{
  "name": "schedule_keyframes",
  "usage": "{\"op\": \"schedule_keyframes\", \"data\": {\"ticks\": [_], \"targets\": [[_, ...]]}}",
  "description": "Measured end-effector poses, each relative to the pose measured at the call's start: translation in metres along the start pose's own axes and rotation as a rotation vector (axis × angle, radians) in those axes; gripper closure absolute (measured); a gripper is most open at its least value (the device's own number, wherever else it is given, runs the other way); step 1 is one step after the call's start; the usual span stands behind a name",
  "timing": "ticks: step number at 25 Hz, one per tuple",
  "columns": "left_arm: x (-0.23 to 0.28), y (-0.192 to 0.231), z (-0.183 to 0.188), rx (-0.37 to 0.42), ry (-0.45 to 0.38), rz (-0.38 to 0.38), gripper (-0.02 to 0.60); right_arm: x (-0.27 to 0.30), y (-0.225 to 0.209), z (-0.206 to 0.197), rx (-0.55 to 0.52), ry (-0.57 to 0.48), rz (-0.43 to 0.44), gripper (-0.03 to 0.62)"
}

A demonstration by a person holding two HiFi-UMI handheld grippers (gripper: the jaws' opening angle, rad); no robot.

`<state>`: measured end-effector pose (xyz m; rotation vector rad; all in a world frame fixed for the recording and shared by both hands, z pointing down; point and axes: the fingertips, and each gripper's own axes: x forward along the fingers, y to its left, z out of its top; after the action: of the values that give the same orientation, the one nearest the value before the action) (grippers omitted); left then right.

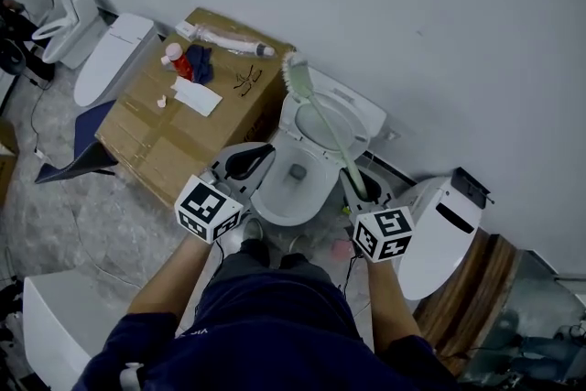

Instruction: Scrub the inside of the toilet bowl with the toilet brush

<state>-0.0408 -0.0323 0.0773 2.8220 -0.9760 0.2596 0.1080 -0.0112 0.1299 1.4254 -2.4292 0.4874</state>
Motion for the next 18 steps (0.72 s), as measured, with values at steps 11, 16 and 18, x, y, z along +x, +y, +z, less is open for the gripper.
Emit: {"op": "schedule_keyframes", "data": {"ticks": [11,16,18], "targets": [[-0.004,-0.013,0.017,0.019,-0.034,0.01,0.54,-0.019,0.007,0.021,-0.039,-0.044,0.025,0.528],[-0.005,-0.019,0.016,0.024,-0.028,0.017,0.54,-0.026,0.008,0.025,-0.049,-0.057,0.037,0.527],[-0.004,-0.021,0.016,0.027,-0.027,0.018,0.54,-0.029,0.008,0.027,-0.049,-0.064,0.039,0.526]]}}
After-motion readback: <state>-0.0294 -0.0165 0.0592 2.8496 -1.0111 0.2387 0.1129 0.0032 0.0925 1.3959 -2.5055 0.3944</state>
